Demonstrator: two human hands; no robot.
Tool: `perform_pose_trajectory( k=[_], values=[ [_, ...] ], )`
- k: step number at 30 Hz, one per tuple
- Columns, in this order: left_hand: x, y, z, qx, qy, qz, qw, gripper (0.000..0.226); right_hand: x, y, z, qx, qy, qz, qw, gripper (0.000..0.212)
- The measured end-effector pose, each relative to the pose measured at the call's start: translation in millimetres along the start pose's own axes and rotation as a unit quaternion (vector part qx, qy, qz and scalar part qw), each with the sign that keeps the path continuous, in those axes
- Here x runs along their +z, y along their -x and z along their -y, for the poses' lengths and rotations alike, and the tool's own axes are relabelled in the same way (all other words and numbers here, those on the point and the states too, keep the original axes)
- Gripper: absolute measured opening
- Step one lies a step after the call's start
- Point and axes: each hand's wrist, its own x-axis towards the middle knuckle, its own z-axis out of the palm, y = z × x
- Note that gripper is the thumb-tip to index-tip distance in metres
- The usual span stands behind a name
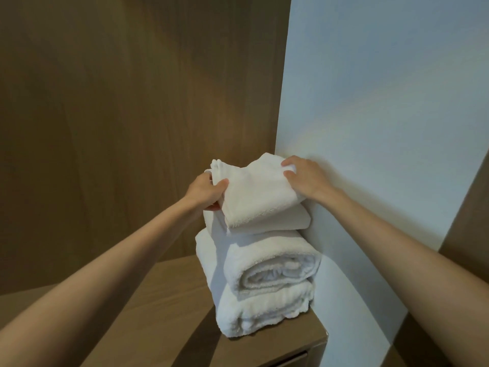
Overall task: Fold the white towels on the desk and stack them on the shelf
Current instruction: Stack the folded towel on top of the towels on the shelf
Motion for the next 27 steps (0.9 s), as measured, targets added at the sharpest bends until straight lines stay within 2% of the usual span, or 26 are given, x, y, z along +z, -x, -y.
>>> perform_pose_trajectory(
  k=[4, 7, 9, 12, 15, 18, 19, 21, 23, 25, 27],
  values=[
    [-1.7, -9.7, -8.1, 0.006, 0.019, -0.022, 1.0, 0.032, -5.1, -2.7, 4.2, 0.007, -0.033, -0.023, 0.999, 0.034],
    [1.7, -15.1, -8.6, -0.02, 0.044, -0.027, 0.998, 0.037, -0.1, -3.3, 2.2, 0.011, -0.048, -0.039, 0.998, 0.034],
    [8.6, -14.2, -1.0, -0.037, 0.031, -0.01, 0.999, 0.037, 11.1, -0.5, -4.5, 0.016, -0.024, -0.04, 0.999, 0.034],
    [18.0, -8.9, 15.9, -0.053, 0.002, 0.011, 0.999, 0.035, 32.9, 8.1, -17.5, 0.018, 0.039, 0.003, 0.999, 0.036],
    [17.1, -12.8, 24.6, -0.072, -0.016, -0.011, 0.997, 0.05, 41.4, 15.7, -22.1, -0.022, 0.073, 0.012, 0.997, 0.038],
    [17.5, -11.2, 22.4, -0.118, 0.075, 0.008, 0.99, 0.068, 27.2, 22.4, -13.7, -0.098, 0.054, -0.006, 0.994, 0.036],
    [18.8, -8.5, 20.0, -0.144, 0.113, 0.033, 0.983, 0.072, 20.1, 25.8, -9.6, -0.119, 0.035, 0.028, 0.992, 0.04],
    [21.7, -3.5, 19.5, -0.196, 0.154, 0.07, 0.966, 0.073, 7.5, 35.9, -4.6, -0.137, 0.017, 0.151, 0.979, 0.055],
    [24.6, -1.7, 23.1, -0.22, 0.172, 0.078, 0.957, 0.067, 4.2, 48.0, -6.1, -0.136, 0.07, 0.228, 0.962, 0.077],
    [28.5, -3.3, 26.2, -0.208, 0.194, 0.06, 0.957, 0.063, 12.0, 59.1, -12.4, -0.15, 0.127, 0.22, 0.956, 0.095],
    [30.1, -3.2, 26.0, -0.192, 0.207, 0.043, 0.958, 0.057, 25.8, 65.7, -21.4, -0.182, 0.162, 0.155, 0.957, 0.101]
  ],
)
